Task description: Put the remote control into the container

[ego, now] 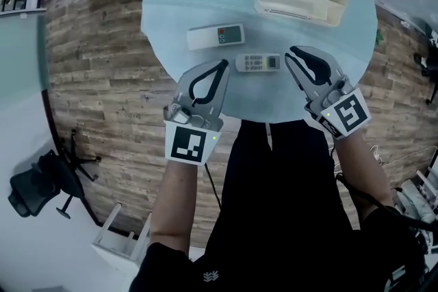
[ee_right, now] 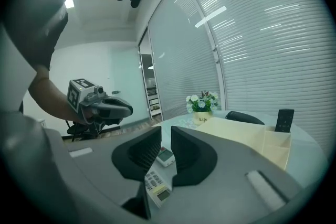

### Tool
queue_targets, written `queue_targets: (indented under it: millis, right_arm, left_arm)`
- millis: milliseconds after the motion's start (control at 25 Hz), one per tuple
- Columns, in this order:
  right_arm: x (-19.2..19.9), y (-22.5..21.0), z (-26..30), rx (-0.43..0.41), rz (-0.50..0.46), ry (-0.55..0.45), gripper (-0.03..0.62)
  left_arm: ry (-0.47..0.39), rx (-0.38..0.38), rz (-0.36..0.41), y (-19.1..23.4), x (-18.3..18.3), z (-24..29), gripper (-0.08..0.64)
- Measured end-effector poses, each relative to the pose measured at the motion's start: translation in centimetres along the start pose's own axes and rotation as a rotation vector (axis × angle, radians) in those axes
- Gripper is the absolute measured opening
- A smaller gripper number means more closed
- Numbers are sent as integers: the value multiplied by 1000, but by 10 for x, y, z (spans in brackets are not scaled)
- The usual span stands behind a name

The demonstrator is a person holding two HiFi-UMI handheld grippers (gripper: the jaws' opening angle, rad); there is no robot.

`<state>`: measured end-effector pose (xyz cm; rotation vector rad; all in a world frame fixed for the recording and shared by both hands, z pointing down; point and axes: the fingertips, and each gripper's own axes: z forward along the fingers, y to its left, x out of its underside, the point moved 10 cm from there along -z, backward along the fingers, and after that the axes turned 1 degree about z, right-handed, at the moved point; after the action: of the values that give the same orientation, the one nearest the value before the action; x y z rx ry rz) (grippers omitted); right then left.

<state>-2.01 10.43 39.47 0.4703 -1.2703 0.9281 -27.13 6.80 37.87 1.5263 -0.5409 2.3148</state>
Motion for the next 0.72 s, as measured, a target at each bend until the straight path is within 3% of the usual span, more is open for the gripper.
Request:
queue_targets:
  millis: [440, 720]
  right_arm:
    - [46, -8, -1, 20, 33, 42, 64]
    - [77, -9, 10, -11, 85, 55, 67]
  left_arm:
    - [53, 102, 43, -20, 50, 35, 2]
    - [104, 168, 25, -34, 82, 57, 11]
